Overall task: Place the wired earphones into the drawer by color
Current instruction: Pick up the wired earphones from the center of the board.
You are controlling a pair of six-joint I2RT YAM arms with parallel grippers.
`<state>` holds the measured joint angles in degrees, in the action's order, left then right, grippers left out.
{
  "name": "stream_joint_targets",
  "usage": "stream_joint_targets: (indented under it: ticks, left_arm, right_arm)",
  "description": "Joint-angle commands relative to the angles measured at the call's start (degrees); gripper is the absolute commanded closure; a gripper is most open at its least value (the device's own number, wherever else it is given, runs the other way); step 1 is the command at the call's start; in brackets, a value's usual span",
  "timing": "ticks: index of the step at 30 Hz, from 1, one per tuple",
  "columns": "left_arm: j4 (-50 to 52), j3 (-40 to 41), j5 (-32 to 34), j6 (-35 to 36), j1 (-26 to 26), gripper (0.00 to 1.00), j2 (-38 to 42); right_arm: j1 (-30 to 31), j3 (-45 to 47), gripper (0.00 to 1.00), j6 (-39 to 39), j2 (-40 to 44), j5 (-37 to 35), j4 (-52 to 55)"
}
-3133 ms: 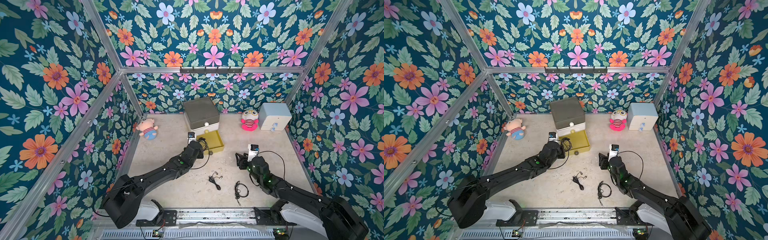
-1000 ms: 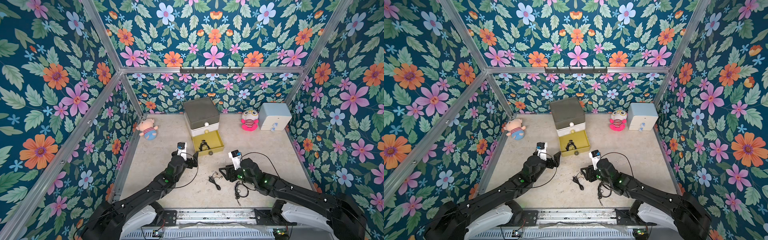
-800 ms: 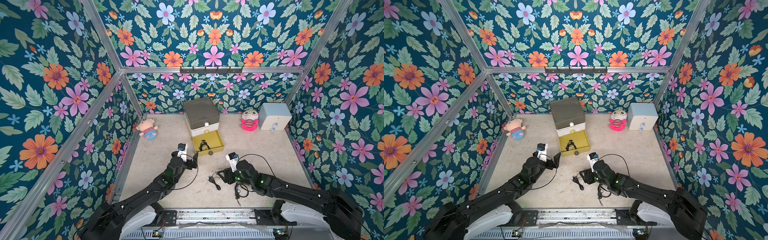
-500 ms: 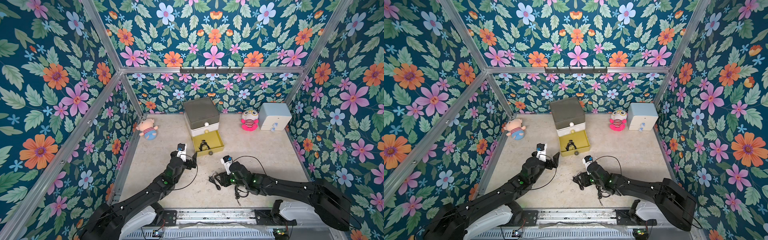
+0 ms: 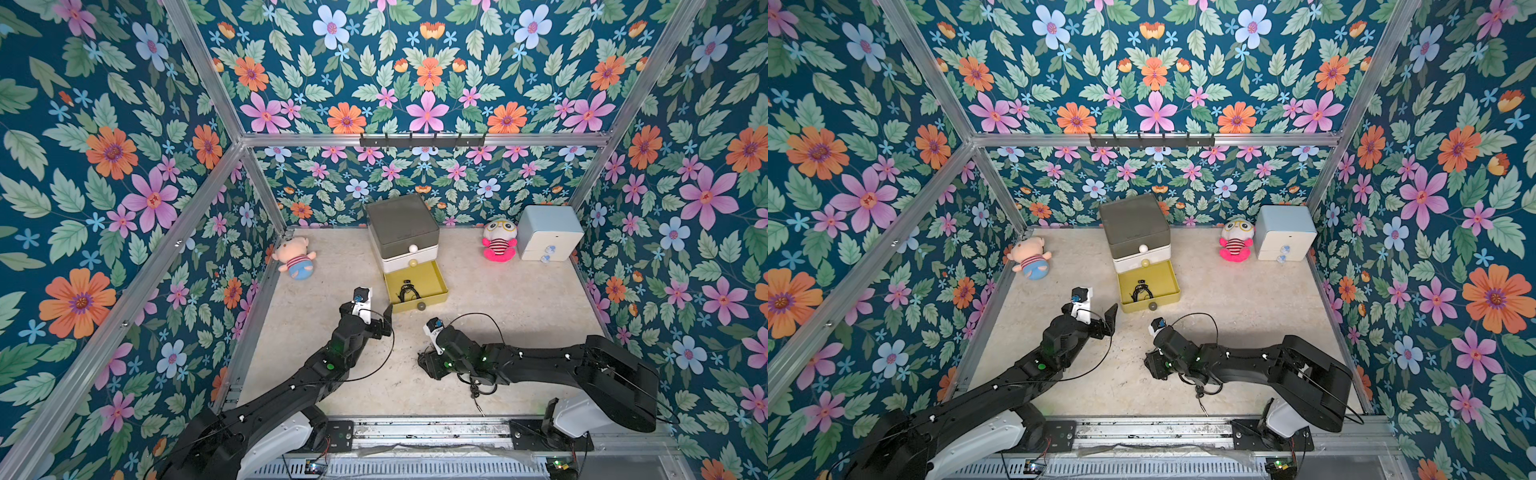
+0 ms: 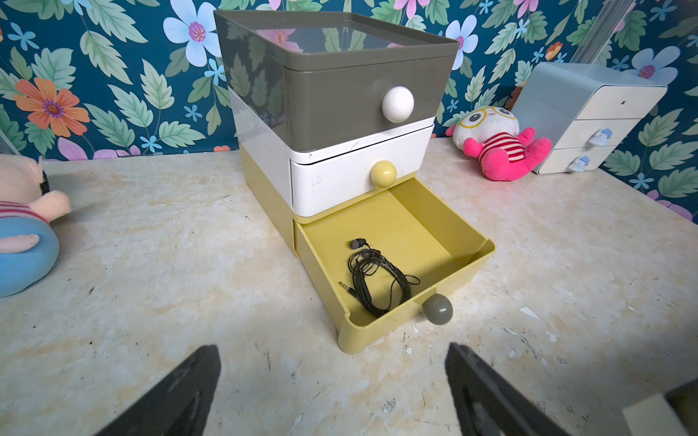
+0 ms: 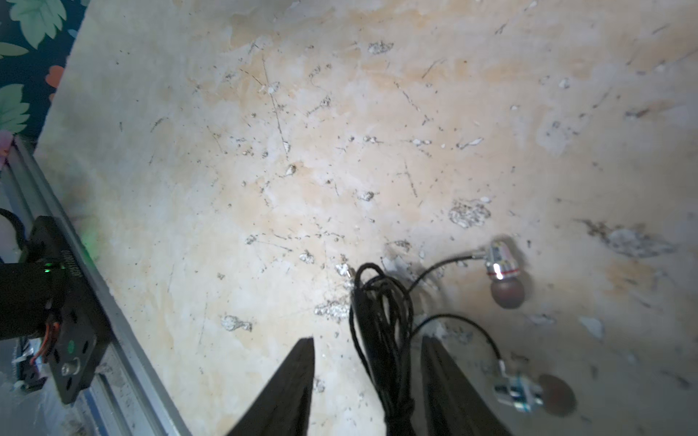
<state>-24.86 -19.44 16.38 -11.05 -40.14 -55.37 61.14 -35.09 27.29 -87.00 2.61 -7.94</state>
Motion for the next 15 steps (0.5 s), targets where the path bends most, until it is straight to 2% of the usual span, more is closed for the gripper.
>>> stream_joint_targets:
  ticks: [1, 6, 15]
  left_arm:
    - [-0.9, -0.2, 0.2, 0.4, 0.1, 0.01, -0.2]
    - [-0.9, -0.2, 0.4, 0.4, 0.1, 0.01, -0.3]
    - [-1.2, -0.2, 0.7, 0.5, 0.1, 0.01, -1.0]
  right_arm:
    - [0.2, -0.1, 0.51, 0.1, -0.4, -1.3, 1.4]
    - [0.4, -0.2, 0.54, 0.1, -1.5, -0.8, 1.2]
    - [0.5, -1.2, 0.73, -0.9, -3.5, -0.2, 1.2]
